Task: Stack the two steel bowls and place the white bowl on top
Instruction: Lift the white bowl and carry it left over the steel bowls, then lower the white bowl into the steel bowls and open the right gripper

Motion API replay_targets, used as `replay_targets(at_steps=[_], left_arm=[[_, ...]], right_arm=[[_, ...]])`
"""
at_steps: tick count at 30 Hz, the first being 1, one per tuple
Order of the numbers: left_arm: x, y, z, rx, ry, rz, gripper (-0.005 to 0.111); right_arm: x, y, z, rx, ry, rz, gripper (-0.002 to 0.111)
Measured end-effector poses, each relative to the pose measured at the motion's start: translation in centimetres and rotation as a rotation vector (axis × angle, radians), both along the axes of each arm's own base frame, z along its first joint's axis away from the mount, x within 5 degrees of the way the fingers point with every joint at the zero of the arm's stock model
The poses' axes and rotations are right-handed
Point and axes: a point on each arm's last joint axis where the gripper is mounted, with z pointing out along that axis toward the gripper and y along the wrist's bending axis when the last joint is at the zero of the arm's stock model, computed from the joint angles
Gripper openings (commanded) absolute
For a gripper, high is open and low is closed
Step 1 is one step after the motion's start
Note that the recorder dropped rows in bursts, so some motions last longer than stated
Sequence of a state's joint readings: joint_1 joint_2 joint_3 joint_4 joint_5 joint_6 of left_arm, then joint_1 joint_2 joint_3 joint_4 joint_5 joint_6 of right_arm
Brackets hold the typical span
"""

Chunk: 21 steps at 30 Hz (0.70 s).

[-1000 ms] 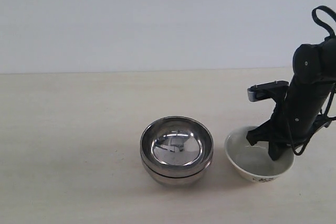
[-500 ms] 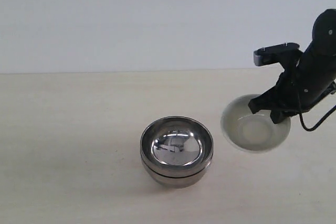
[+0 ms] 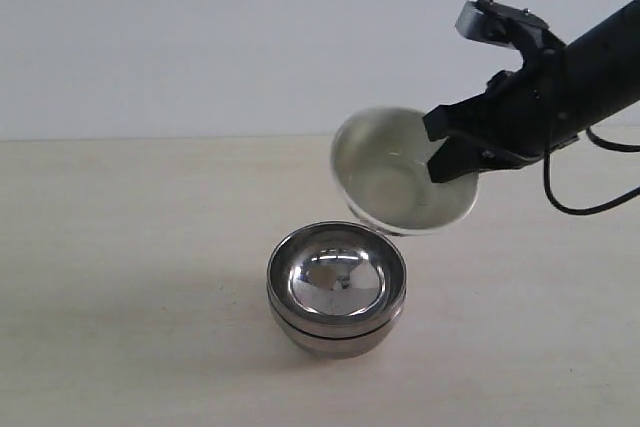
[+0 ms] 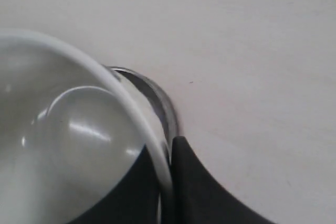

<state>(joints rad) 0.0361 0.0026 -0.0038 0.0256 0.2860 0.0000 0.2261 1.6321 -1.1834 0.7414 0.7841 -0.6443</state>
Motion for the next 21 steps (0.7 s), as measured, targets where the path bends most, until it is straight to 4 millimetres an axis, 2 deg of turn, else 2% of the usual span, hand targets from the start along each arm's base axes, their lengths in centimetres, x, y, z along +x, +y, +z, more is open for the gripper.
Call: replay_targets(at_steps=[3, 9, 15, 21], left_arm=[[0.0, 0.0, 0.0, 0.0, 0.0, 0.0, 0.004], [0.0, 0.0, 0.0, 0.0, 0.0, 0.0, 0.004], [0.0, 0.0, 0.0, 0.0, 0.0, 0.0, 0.004], [0.0, 0.0, 0.0, 0.0, 0.0, 0.0, 0.004]], right_arm=[[-0.4, 2.1, -0.8, 0.011, 0.02, 0.066, 0.0], [-0.3, 5.8, -3.8, -0.016, 0.034, 0.12, 0.0], [0.3, 6.5, -6.5, -0.041, 0.083, 0.113, 0.0], [0.5, 6.5, -7.2, -0.063, 0.084, 0.112, 0.0]])
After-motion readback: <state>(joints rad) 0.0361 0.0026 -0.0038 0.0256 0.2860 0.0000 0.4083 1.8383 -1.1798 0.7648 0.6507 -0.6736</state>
